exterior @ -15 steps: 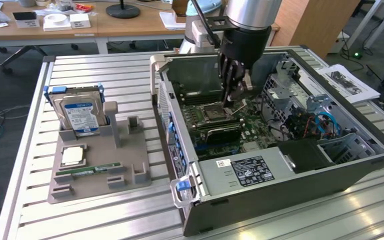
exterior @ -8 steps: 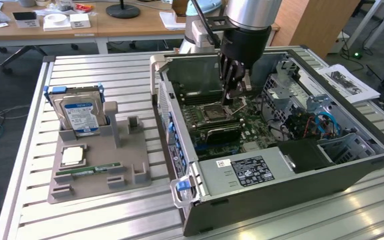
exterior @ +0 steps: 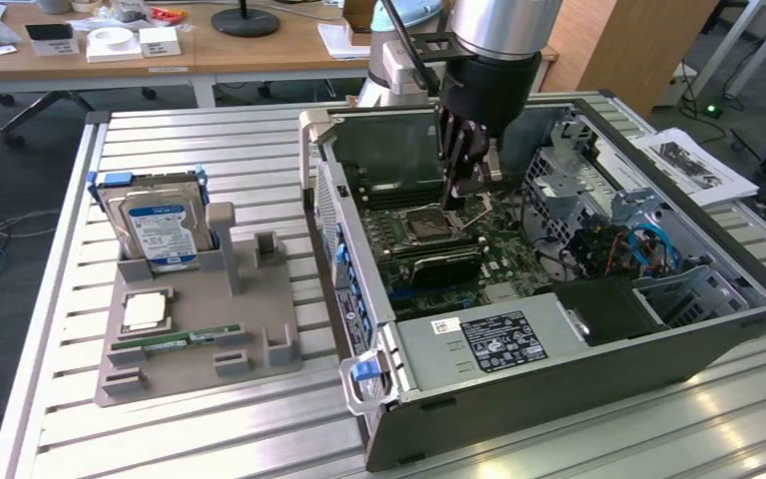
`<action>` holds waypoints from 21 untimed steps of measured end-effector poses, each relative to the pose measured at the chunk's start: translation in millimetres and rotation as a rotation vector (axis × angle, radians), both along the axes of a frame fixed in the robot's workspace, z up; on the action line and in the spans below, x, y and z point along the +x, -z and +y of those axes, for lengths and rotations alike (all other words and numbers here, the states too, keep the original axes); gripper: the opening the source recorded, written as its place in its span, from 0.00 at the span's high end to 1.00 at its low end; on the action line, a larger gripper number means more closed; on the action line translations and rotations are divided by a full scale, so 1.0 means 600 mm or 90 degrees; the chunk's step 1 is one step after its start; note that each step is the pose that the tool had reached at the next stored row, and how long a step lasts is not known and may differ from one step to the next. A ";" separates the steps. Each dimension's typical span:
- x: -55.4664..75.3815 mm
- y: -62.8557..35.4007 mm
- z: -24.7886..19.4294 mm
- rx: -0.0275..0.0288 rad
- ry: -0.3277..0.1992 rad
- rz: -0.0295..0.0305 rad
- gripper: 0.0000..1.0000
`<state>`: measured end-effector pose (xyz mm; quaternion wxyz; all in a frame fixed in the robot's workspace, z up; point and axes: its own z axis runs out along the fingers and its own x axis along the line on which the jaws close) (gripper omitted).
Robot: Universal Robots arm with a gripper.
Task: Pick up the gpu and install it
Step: 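Press down on the gpu until it lock into place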
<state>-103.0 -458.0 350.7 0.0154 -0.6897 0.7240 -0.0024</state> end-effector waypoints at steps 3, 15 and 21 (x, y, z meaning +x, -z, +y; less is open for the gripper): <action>0.000 0.003 0.0000 0.0000 0.000 0.0000 0.89; 0.000 0.037 0.0001 -0.0002 0.000 0.0000 0.89; 0.000 0.053 0.0005 -0.0005 0.000 0.0000 0.89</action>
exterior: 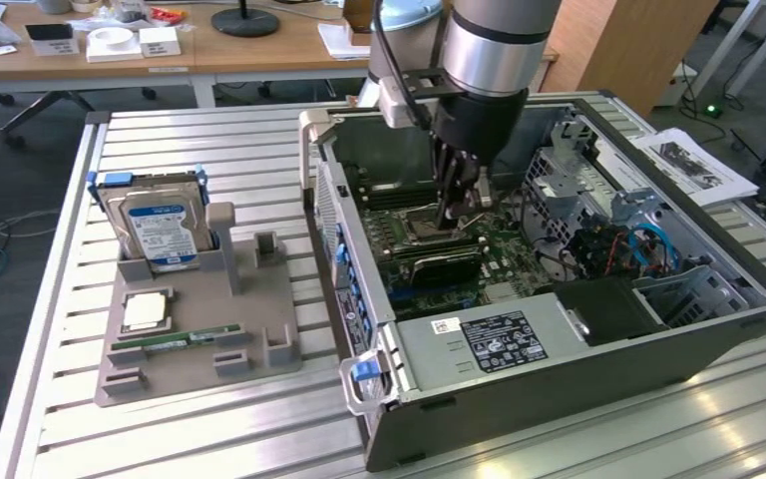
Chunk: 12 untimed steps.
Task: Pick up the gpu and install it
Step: 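Press down on the gpu until it lock into place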
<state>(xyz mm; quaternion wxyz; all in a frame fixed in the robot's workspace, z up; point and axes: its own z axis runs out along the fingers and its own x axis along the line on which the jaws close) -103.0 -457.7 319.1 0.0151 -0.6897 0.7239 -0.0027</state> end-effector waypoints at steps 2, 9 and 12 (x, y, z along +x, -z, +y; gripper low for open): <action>0.000 0.005 0.0001 0.0000 0.000 -0.0001 0.89; -0.001 0.006 0.0017 0.0001 0.000 -0.0001 0.89; -0.001 0.008 0.0060 0.0000 0.000 0.0000 0.89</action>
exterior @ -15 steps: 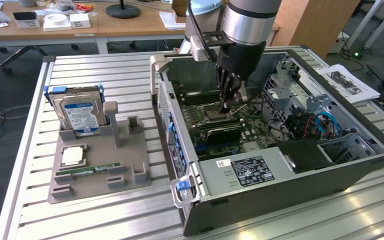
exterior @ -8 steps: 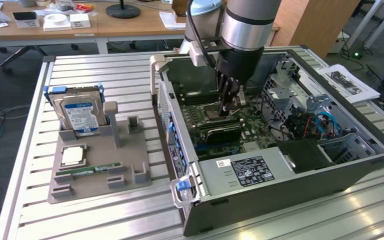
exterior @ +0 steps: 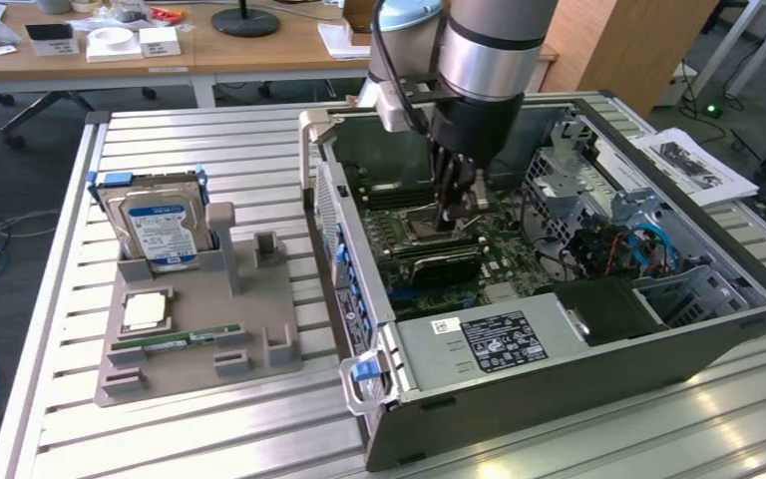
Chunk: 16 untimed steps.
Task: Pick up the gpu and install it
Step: 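Press down on the gpu until it lock into place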
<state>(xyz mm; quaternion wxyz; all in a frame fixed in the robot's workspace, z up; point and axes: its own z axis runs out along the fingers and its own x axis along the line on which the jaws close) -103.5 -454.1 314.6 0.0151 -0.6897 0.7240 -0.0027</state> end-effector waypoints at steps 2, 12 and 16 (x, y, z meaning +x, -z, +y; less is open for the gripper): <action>-0.001 0.001 0.0031 0.0000 0.000 0.0000 0.89; -0.004 0.028 0.0072 0.0000 0.000 0.0000 0.89; -0.006 0.037 0.0080 -0.0001 0.000 0.0000 0.89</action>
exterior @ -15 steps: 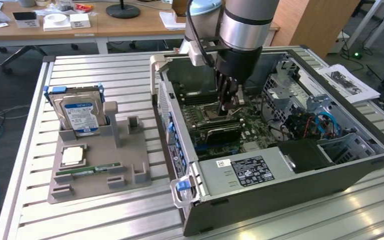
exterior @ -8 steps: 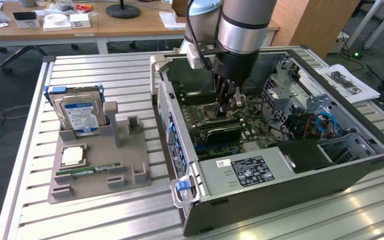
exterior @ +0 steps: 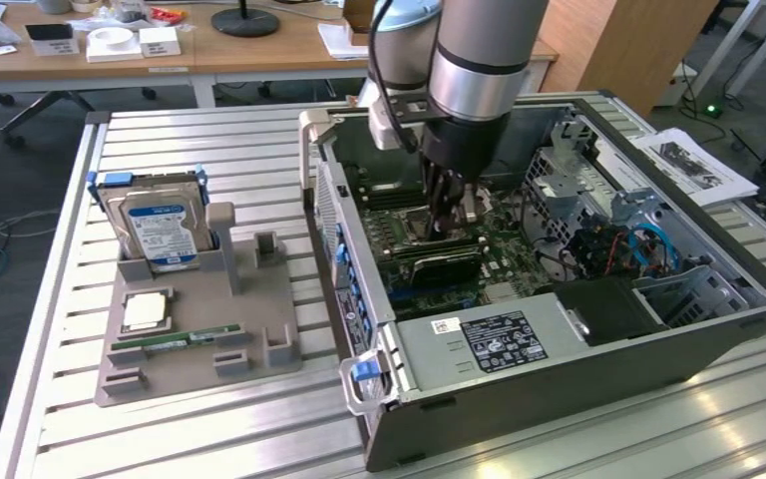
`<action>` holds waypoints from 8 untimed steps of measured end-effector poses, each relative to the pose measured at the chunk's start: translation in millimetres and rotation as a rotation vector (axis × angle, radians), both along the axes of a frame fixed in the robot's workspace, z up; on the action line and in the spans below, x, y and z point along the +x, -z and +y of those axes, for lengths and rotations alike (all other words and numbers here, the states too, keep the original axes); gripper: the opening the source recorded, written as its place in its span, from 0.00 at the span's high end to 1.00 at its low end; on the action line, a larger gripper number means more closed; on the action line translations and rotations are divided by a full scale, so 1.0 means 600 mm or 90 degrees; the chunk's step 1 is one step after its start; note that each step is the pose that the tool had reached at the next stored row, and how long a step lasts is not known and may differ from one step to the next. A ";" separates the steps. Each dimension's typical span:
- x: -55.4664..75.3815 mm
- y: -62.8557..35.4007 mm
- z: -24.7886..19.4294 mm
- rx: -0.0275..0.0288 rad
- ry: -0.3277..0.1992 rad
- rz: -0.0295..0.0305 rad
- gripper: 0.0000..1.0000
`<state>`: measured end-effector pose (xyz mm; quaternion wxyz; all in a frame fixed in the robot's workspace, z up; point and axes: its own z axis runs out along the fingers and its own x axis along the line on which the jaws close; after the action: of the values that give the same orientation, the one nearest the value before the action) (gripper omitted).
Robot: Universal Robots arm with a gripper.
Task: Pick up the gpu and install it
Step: 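Press down on the gpu until it lock into place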
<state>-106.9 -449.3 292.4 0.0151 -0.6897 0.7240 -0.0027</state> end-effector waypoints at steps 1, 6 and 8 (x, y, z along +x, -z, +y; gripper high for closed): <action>0.000 0.002 0.0001 0.0000 0.000 0.0000 0.89; -0.001 0.004 0.0002 0.0000 0.000 0.0000 0.89; -0.002 0.006 0.0003 0.0001 0.000 0.0000 0.89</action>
<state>-108.0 -449.1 288.8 0.0152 -0.6897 0.7240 -0.0027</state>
